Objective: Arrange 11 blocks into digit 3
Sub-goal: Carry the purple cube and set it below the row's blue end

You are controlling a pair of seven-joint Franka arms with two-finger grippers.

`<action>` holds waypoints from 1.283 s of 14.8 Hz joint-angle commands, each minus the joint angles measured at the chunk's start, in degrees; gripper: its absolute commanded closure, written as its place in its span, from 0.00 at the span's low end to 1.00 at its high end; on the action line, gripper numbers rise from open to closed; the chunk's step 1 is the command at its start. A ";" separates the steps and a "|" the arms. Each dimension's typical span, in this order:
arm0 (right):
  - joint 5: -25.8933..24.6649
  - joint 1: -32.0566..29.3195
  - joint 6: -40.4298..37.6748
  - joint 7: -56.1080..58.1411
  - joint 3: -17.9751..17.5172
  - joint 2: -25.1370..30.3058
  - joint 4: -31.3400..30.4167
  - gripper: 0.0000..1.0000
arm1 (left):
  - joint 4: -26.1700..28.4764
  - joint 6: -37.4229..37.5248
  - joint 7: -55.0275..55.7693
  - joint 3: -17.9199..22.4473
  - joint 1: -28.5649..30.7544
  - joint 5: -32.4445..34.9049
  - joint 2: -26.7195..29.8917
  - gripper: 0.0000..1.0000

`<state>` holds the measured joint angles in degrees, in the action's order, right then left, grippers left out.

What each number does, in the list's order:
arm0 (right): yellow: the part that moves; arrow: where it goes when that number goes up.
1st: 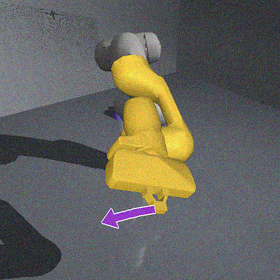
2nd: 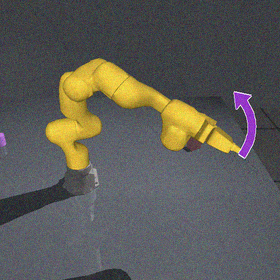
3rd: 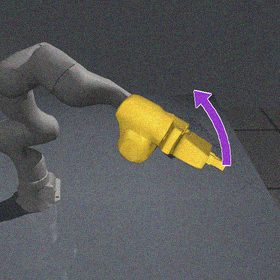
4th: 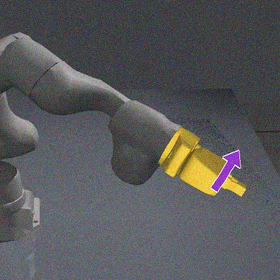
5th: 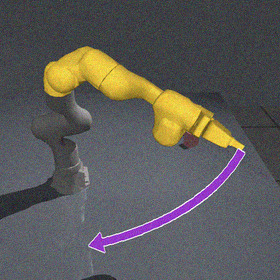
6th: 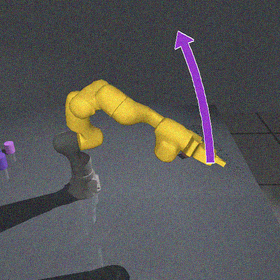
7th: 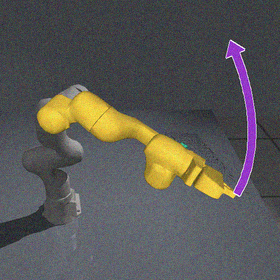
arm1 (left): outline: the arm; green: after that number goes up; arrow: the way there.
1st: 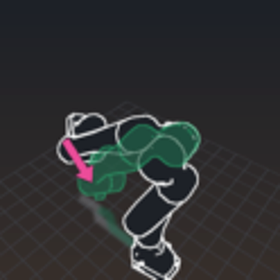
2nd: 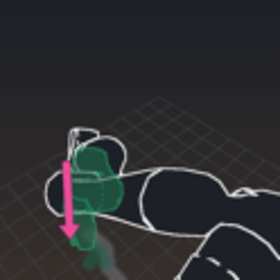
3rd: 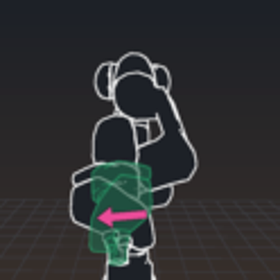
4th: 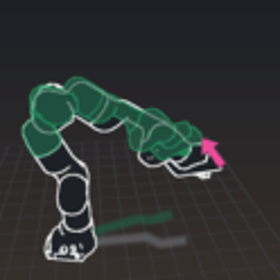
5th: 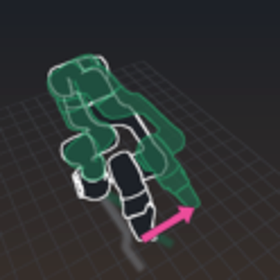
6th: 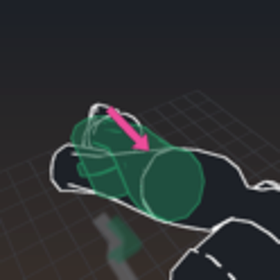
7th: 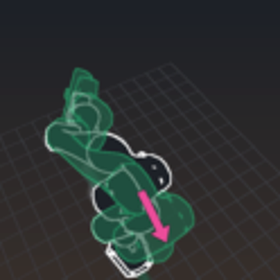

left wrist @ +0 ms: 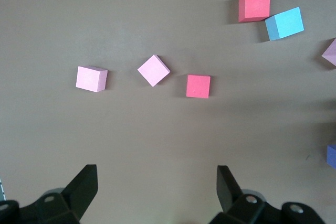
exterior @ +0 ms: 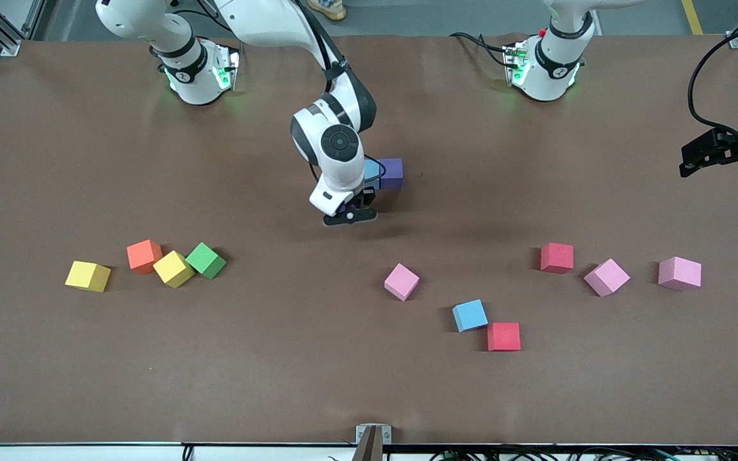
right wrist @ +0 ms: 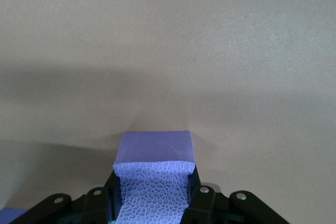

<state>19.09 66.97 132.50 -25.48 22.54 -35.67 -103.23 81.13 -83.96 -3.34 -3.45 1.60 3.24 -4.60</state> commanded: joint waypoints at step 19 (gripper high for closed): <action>0.77 3.78 1.09 -0.72 0.04 4.21 -8.74 0.62 | 0.79 1.26 -1.06 -0.24 0.24 0.45 1.34 0.00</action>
<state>19.09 69.17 133.30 -25.48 22.60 -32.66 -108.19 81.13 -83.22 -3.34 -3.45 1.60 3.24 -4.57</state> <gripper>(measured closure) 0.498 0.000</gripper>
